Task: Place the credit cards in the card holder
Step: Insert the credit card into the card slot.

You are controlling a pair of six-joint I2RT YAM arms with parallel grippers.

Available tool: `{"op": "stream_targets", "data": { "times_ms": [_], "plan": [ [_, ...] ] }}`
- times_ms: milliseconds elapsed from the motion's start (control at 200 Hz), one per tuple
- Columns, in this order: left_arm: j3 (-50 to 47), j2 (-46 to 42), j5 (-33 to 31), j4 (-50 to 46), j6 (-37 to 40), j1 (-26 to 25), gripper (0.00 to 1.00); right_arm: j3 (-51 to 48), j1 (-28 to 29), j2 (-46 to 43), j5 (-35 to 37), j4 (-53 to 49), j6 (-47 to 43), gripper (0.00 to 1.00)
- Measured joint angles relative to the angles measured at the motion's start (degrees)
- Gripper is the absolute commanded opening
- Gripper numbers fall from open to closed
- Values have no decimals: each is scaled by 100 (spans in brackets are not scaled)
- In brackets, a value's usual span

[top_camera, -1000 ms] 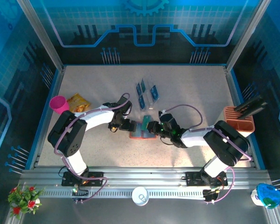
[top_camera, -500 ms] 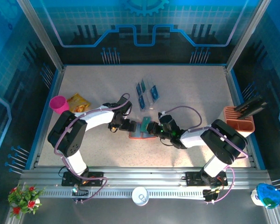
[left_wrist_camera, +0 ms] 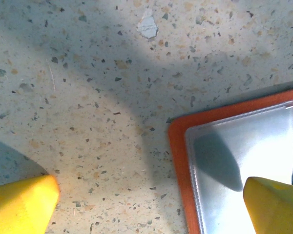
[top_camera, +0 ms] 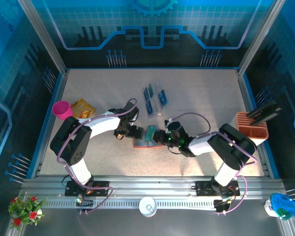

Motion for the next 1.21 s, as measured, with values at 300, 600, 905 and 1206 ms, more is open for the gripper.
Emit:
{"op": "stream_targets", "data": {
  "times_ms": [300, 600, 905, 1206],
  "plan": [
    [0, -94, 44, -105, -22, 0, 99, 9, 0, 85, -101, 111, 2, 0],
    [-146, -474, 66, -291, -151, 0, 99, 22, 0, 85, -98, 68, 2, 0],
    [-354, -339, -46, -479, -339, 0, 99, 63, 0, 85, -190, -9, -4, 0],
    [-354, -297, -90, -472, -341, 0, 99, 195, -28, 284, -719, 11, -68, 0]
  ]
}}
